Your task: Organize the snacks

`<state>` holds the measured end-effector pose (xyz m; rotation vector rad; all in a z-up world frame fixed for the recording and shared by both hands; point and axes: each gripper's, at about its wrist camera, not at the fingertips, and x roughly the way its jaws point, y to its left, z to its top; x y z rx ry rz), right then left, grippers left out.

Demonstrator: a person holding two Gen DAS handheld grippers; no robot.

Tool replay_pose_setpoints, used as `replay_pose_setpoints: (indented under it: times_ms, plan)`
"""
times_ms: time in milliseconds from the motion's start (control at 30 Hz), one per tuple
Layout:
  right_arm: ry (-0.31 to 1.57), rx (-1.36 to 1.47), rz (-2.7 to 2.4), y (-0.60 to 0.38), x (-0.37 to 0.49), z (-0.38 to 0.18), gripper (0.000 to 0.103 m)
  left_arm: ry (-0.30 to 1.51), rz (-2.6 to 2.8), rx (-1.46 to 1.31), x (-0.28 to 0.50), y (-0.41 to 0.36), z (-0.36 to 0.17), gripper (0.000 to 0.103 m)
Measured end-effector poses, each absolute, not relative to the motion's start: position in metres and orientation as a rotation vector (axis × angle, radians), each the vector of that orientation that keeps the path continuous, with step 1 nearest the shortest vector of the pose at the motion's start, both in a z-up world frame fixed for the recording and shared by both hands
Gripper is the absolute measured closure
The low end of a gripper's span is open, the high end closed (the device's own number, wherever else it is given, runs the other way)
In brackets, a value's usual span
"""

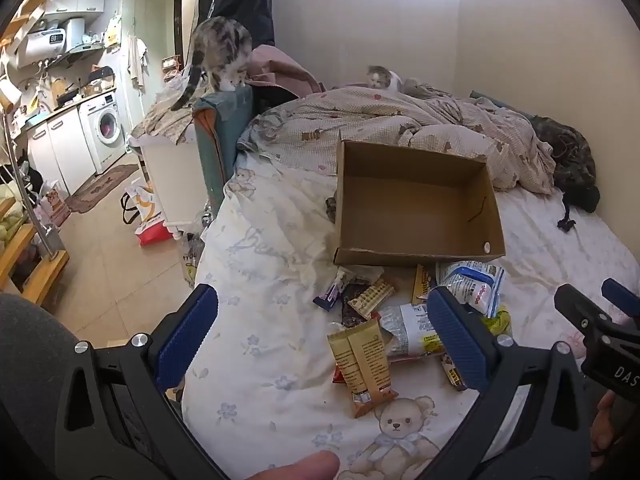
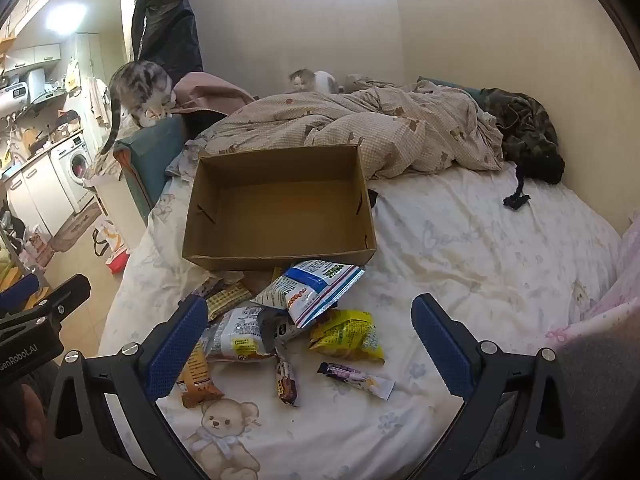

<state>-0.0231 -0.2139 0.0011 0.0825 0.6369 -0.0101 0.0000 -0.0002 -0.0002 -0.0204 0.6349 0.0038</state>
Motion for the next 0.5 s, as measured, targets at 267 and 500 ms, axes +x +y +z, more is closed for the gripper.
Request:
replay_pose_setpoints:
  times_ms: [267, 500]
  plan:
    - [0.637, 0.084, -0.026, -0.2175, -0.0228, 0.0007, 0.0, 0.664, -0.002, -0.028, 0.0053, -0.0037, -0.0028, 0.0]
    - [0.63, 0.083, -0.027, -0.2192, -0.023, 0.0006, 0.0, 0.656, -0.017, -0.017, 0.0024, -0.0037, -0.0043, 0.0]
